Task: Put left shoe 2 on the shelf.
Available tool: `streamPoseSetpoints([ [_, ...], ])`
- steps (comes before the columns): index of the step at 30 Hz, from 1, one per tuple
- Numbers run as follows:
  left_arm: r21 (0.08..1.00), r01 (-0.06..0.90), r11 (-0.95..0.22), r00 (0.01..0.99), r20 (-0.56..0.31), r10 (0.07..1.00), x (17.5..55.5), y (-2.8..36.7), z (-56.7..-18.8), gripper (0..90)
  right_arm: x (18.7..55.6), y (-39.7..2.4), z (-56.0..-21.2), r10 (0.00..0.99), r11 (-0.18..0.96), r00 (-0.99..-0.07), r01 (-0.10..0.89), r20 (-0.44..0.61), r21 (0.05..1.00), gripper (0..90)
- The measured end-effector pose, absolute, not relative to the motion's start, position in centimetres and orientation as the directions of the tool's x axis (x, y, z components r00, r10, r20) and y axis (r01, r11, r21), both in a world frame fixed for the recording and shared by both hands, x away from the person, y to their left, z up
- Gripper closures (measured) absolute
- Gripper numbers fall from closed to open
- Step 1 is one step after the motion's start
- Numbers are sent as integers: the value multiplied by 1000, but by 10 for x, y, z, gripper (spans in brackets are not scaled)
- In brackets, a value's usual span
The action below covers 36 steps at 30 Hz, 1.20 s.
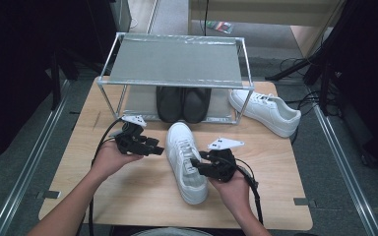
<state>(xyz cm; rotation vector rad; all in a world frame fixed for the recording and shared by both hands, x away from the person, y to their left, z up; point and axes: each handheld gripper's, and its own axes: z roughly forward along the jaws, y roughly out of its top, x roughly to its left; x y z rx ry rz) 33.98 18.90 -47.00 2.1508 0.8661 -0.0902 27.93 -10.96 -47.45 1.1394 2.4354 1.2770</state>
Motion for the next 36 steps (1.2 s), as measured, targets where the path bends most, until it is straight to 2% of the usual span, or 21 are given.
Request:
streamPoseSetpoints([
  [9, 647, 621, -443, 754, -339, 563, 336, 193, -472, 501, 290, -100, -489, 717, 360, -678, 557, 160, 749, 584],
  [15, 641, 631, -437, 744, -340, 576, 335, 199, -474, 500, 298, -98, -496, 724, 331, -664, 572, 186, 751, 595],
  [22, 643, 637, -425, 736, -342, 585, 333, 202, -474, 493, 301, -100, -499, 729, 284, -646, 586, 227, 759, 655],
  [28, 644, 635, -428, 737, -338, 585, 334, 203, -475, 492, 301, -102, -499, 751, 253, -620, 588, 227, 768, 781],
  [36, 640, 644, -418, 731, -353, 585, 335, 204, -475, 489, 306, -107, -498, 748, 226, -609, 607, 264, 762, 808],
])
